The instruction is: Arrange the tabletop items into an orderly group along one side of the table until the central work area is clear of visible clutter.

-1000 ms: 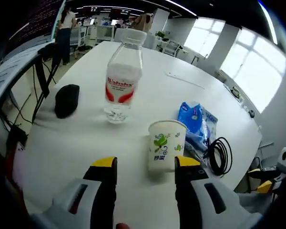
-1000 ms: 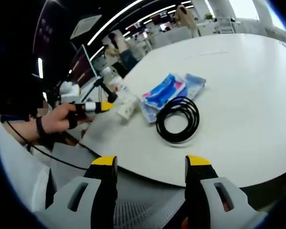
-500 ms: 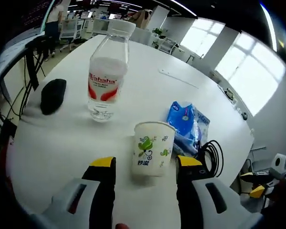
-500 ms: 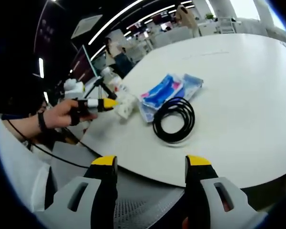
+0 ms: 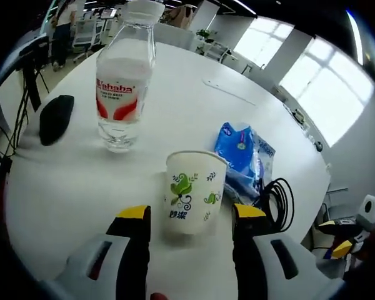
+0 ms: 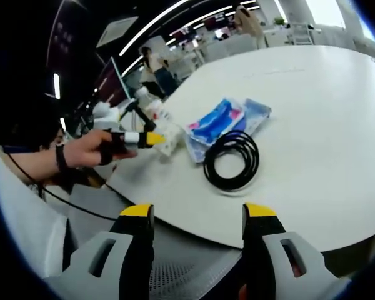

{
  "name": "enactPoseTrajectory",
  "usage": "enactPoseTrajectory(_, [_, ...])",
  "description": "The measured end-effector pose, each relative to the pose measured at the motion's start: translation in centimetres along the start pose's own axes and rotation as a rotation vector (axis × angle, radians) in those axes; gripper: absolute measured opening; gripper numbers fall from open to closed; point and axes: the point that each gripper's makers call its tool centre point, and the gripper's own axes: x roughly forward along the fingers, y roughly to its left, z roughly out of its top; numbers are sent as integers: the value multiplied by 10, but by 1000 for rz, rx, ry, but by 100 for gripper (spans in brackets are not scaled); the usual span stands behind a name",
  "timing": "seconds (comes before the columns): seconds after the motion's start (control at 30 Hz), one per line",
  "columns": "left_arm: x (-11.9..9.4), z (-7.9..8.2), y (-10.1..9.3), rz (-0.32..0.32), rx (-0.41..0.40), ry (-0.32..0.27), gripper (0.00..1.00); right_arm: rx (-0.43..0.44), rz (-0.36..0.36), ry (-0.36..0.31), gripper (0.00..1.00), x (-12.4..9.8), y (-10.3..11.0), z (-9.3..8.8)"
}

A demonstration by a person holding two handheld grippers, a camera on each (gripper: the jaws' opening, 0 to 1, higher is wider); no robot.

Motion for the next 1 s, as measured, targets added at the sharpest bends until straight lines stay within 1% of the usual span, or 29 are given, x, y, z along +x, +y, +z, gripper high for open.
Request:
enactPoseTrajectory(0.2, [9, -2, 1, -2, 13, 16, 50, 5, -3, 2, 55, -1, -1, -3])
enactPoseTrajectory(0.53, [14, -7, -2, -7, 22, 35, 50, 26, -14, -3, 55, -5, -4, -8])
enactPoseTrajectory(0.6, [15, -7, -1, 4, 36, 32, 47, 31, -14, -5, 55, -5, -4, -8])
enactPoseTrajectory(0.67, [15, -8, 3, 16, 73, 32, 38, 43, -11, -14, 55, -5, -4, -7])
enactPoseTrajectory(0.7, [15, -7, 1, 8, 60, 23, 38, 44, -11, -14, 55, -5, -4, -7])
enactPoseTrajectory(0.8, [13, -9, 2, 12, 68, 30, 37, 37, -18, -12, 55, -6, -6, -7])
enactPoseTrajectory(1.0, [9, -12, 5, 17, 60, 22, 37, 45, -20, -18, 54, -7, -7, -7])
